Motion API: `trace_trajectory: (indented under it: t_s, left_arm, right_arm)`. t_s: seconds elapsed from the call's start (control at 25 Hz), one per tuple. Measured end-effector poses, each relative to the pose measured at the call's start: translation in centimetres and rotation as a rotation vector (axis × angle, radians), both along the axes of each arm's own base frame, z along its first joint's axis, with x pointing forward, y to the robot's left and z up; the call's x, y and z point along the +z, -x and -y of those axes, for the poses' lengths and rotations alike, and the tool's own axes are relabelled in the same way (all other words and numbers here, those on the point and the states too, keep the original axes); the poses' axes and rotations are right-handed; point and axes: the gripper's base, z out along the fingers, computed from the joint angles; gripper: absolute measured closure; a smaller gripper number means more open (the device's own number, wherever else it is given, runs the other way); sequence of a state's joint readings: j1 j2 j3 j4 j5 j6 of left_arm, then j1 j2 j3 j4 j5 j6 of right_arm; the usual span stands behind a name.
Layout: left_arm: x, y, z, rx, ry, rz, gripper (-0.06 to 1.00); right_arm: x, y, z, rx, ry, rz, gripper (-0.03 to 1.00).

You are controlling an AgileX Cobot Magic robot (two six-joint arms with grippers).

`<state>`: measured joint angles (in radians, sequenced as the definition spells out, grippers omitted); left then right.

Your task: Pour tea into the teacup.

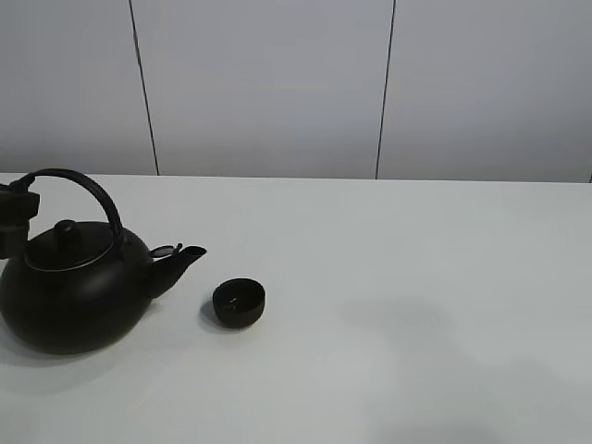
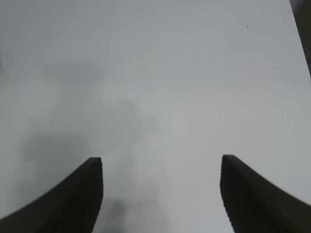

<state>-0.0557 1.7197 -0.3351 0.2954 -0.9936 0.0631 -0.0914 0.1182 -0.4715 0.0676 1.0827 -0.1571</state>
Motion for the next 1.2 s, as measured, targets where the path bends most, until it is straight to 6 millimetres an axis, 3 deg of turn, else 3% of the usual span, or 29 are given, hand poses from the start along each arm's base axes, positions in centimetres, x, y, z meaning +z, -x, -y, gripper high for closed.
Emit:
trace_trajectory:
  t_s: [0.12, 0.28, 0.8, 1.2]
  left_arm:
    - [0.0, 0.0, 0.0, -0.005, 0.0, 0.0, 0.69]
    - [0.0, 0.1, 0.2, -0.031, -0.012, 0.002, 0.81]
    - [0.4, 0.2, 0.3, -0.041, -0.028, -0.004, 0.81]
    - [3.3, 0.1, 0.4, -0.021, -0.001, -0.006, 0.81]
  right_arm:
    - [0.0, 0.0, 0.0, 0.0, 0.0, 0.0, 0.49]
    - [0.0, 0.0, 0.0, 0.0, 0.0, 0.0, 0.49]
    - [0.0, 0.0, 0.0, 0.0, 0.0, 0.0, 0.49]
    - [0.0, 0.0, 0.0, 0.0, 0.0, 0.002, 0.49]
